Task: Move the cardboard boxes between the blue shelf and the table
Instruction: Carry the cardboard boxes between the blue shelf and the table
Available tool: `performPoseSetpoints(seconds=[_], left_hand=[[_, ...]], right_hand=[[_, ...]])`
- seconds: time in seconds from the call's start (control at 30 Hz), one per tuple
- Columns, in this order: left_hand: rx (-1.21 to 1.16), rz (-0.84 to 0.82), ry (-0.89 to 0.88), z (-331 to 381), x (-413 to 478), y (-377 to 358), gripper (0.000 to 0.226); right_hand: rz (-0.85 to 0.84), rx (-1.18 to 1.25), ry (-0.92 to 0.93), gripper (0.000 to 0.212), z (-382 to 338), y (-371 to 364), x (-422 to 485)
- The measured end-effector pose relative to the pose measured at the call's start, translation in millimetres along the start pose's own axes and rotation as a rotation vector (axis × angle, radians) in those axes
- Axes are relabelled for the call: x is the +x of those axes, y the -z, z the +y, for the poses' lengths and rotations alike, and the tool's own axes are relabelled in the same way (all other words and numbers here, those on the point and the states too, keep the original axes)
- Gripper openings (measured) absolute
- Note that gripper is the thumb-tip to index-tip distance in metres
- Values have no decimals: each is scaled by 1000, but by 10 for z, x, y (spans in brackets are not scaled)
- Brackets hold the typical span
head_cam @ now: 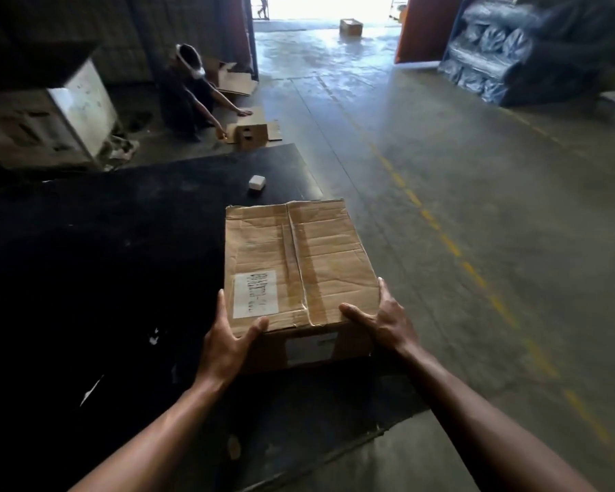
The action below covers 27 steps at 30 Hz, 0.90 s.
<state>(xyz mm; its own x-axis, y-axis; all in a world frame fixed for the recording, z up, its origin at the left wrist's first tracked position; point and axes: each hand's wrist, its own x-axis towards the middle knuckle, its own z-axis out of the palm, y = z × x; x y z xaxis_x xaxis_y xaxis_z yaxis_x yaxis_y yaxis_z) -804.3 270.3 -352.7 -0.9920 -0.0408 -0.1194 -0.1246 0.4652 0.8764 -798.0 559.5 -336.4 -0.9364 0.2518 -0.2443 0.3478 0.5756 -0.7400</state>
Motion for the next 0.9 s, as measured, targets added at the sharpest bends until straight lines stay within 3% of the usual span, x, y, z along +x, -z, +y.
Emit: performPoseSetpoints(seconds=[0.13,0.5,0.7,0.9], left_hand=[[-75,-103,-61,-7,615,-19,113],[-259,-187,-103,246,1237,-209,112],[-277,-398,-227,898,1113,-551,108],[-357,-734,-409,1900,260,-1255,110]], right_hand=[[14,102,-29,135,1,128,409],[189,334,-37,123,25,159,617],[374,388,-73,122,131,823,-111],[703,345,-132,119,397,1763,-1659]])
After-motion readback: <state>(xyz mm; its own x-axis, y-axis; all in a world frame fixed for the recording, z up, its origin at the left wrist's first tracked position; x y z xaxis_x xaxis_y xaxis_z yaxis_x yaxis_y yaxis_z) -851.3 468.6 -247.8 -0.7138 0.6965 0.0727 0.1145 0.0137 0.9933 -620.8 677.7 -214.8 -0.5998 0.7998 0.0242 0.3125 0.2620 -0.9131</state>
